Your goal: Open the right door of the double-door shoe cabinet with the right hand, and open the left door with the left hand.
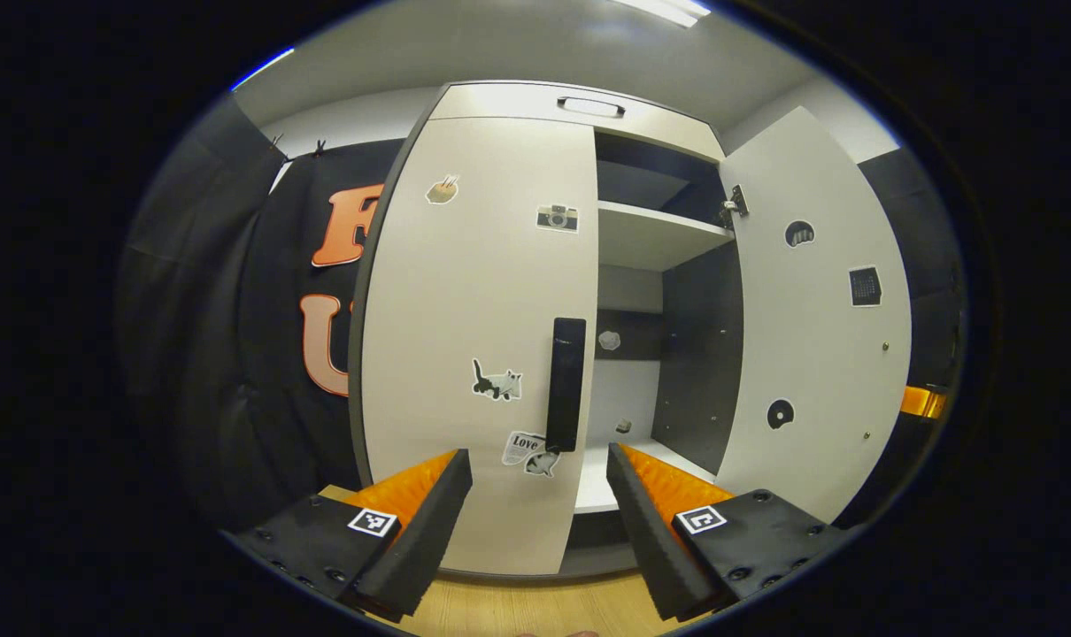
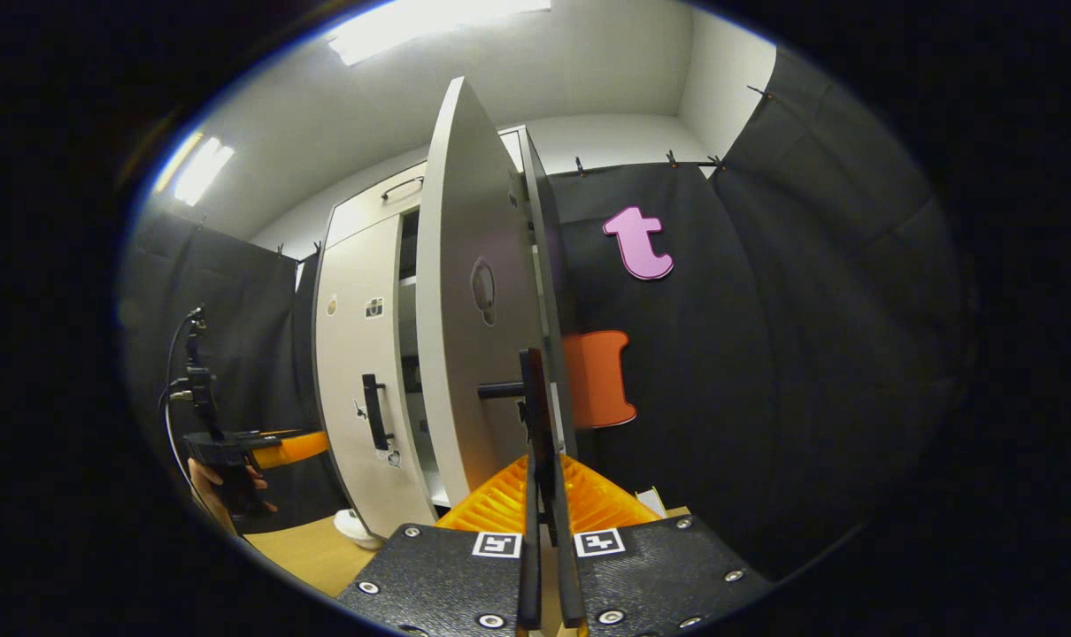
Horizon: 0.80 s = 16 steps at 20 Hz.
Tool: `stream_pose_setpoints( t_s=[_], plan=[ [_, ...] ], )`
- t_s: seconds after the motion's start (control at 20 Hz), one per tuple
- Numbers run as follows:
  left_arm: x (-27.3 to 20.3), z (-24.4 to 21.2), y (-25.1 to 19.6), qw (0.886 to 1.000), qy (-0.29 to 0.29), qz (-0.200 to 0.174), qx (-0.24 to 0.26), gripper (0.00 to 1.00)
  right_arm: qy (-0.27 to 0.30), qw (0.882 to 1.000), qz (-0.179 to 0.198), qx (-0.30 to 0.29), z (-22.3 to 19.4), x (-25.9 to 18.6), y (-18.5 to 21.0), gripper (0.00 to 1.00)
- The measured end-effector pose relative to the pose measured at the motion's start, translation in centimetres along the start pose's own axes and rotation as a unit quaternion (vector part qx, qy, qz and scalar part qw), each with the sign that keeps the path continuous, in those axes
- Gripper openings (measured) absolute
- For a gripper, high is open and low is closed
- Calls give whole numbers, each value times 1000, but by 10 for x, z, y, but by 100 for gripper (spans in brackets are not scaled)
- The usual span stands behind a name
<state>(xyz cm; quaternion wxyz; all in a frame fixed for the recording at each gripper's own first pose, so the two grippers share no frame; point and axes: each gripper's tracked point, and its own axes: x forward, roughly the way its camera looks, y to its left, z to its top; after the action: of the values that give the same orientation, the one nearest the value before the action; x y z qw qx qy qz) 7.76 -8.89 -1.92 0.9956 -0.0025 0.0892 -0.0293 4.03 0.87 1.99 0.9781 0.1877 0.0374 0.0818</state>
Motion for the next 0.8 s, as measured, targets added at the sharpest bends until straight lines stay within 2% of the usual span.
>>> stream_pose_setpoints(
  t_s=[0.3, 0.45, 0.55, 0.6, 0.65, 0.75, 0.8],
  plan=[
    [14, 5, -16, 1000, -4, -14, 1, 99, -24, 999, -40, -28, 17, -33, -25, 7],
    [26, 10, -12, 1000, -9, 3, 4, 98, -22, 998, -45, -35, 18, -32, -30, 7],
    [41, 17, -15, 1000, -13, -3, -4, 98, -25, 997, -52, -44, 19, -30, -34, 15],
    [46, 20, -16, 1000, -14, -3, -7, 98, -28, 997, -59, -49, 20, -28, -36, 14],
    [52, 26, -16, 1000, -17, 0, -5, 98, -28, 996, -65, -51, 19, -26, -39, 22],
    [71, 36, -16, 1000, -24, 5, 8, 98, -20, 997, -64, -46, 15, -22, -39, 29],
    [80, 33, -21, 1000, -8, -5, 22, 98, -16, 997, -57, -42, 13, -23, -37, 36]
  ],
)
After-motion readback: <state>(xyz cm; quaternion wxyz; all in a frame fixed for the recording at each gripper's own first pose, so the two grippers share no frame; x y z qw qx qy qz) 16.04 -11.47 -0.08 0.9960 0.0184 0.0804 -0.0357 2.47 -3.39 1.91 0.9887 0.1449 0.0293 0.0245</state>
